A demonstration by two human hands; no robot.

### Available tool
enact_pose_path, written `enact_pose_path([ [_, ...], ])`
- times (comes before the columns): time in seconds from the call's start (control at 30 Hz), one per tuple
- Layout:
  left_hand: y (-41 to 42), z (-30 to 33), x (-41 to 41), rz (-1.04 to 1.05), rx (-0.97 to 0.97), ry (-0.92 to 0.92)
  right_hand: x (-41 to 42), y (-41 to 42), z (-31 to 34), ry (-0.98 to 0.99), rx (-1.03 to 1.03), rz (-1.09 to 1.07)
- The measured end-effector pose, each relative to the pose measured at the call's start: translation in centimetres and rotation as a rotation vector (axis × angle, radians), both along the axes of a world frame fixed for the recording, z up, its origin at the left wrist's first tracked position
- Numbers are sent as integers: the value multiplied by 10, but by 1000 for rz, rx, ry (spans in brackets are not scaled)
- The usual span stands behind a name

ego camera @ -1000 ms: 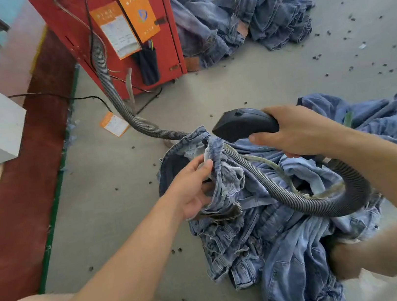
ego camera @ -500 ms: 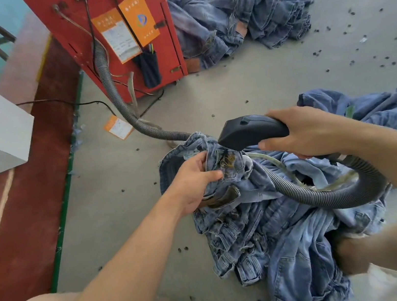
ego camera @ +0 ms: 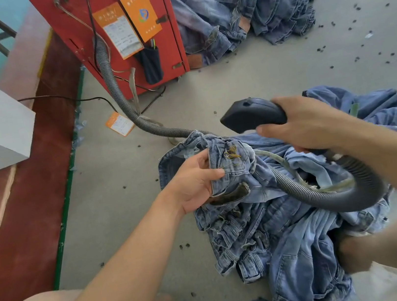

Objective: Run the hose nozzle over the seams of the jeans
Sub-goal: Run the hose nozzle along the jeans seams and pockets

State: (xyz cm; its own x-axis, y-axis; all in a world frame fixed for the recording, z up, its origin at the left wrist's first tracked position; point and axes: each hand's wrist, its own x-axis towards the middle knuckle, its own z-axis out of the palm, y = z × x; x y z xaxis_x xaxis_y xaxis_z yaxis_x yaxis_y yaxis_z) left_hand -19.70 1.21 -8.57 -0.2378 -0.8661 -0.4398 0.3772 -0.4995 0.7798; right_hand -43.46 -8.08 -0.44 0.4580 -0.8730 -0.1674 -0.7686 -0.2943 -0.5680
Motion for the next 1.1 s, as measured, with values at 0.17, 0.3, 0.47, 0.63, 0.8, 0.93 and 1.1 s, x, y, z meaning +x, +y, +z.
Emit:
enact_pose_path([
  [0.17, -5, 1, 6, 72, 63, 211, -14, 11, 16, 82, 178, 266],
  [0.3, -6, -2, 8, 104, 87, 326, 2, 15, 0, 163, 86, 204],
  [0.47, -7, 0, 8, 105, 108, 479, 4, 8, 1, 79, -32, 22],
  [0.63, -11, 4, 4, 145, 93, 498, -1, 27, 12, 164, 129, 234],
  [0.8, -10, 1, -3, 154, 95, 501, 28, 26, -3, 139, 64, 52],
  [0.93, -11, 1, 2, 218, 96, 493, 12, 21, 3, 57, 131, -75],
  [1.1, -12, -2, -1, 190, 99, 396, 15, 30, -1, 86, 230, 107],
])
